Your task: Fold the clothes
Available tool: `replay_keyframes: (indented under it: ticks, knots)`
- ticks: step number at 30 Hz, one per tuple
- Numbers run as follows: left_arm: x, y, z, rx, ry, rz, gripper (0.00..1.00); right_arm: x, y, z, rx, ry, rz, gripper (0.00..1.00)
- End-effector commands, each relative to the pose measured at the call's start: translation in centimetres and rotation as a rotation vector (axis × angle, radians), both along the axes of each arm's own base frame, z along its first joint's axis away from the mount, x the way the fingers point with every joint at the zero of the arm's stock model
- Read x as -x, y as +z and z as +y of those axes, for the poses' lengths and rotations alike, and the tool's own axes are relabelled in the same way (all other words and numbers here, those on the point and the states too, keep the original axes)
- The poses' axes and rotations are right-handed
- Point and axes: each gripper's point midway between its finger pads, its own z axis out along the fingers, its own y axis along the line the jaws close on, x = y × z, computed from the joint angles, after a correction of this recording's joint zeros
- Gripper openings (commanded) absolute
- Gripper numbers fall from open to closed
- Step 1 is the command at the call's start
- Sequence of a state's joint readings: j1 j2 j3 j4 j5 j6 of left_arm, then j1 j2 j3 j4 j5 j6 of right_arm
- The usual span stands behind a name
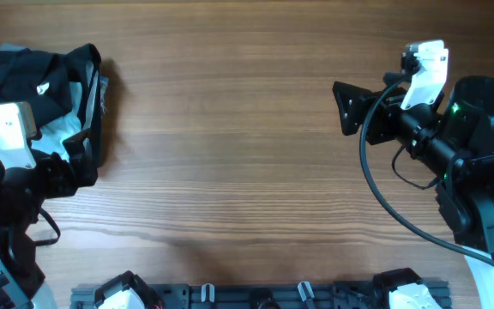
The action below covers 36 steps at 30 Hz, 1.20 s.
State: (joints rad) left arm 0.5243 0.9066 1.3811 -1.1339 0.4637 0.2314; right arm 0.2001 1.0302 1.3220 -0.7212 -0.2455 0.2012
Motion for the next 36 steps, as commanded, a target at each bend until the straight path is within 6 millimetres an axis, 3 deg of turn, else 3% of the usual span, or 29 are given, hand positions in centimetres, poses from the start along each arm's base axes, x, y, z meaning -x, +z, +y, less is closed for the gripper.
replay_keyframes:
  ticks: [1, 4, 7, 9, 10, 13, 16, 18, 20, 23, 25, 30, 34, 36]
  knots:
    - [0.0, 0.2, 0.1, -0.028, -0.009, -0.004, 1.00, 0.2, 0.6, 0.3, -0.024, 0.007, -0.002, 1.00]
    - [0.0, 0.2, 0.1, -0.028, -0.009, -0.004, 1.00, 0.6, -0.1, 0.3, -0.112, -0.036, 0.079, 0.99]
    - [0.0, 0.2, 0.1, -0.028, -0.009, -0.004, 1.00, 1.5, -2.7, -0.2, -0.262, -0.170, 0.284, 1.00]
    - [0.0, 0.2, 0.1, -0.028, -0.009, -0.004, 1.00, 1.7, -4.6, -2.7, -0.175, -0.305, 0.326, 1.00]
    - [0.0, 0.2, 0.1, -0.028, -0.009, -0.004, 1.00, 1.7, -4.9, -4.8, -0.052, -0.370, 0.284, 1.00]
    - [0.0, 0.2, 0.1, -0.028, -0.009, -0.004, 1.00, 3.1, -2.4, -7.9, 0.138, -0.419, 0.122, 1.00]
    - [0.0, 0.2, 0.1, -0.028, -0.009, -0.004, 1.00, 6.9, 1.5, -9.9, 0.303, -0.396, -0.082, 1.00]
    - [0.0, 0.3, 0.1, -0.028, -0.009, -0.005, 1.00, 10.2, 3.8, -11.0, 0.308, -0.416, -0.223, 0.99]
    - [0.0, 0.3, 0.1, -0.028, -0.009, -0.005, 1.00, 11.7, 3.3, -11.1, 0.275, -0.414, -0.275, 1.00]
    - [0.0, 0.3, 0.1, -0.028, -0.009, -0.005, 1.00, 12.0, 0.2, -10.7, 0.229, -0.396, -0.343, 1.00]
    - [0.0, 0.2, 0.1, -0.028, -0.009, -0.004, 1.00, 11.0, -3.3, -9.9, 0.188, -0.359, -0.364, 1.00]
    - [0.0, 0.2, 0.1, -0.028, -0.009, -0.004, 1.00, 7.3, -14.5, -10.1, 0.043, -0.391, -0.317, 1.00]
    - [0.0, 0.2, 0.1, -0.028, -0.009, -0.004, 1.00, 6.6, -19.4, -10.1, -0.094, -0.428, -0.306, 1.00]
    - [0.0, 0.3, 0.1, -0.028, -0.009, -0.005, 1.00, 6.6, -20.1, -10.1, -0.143, -0.447, -0.284, 1.00]
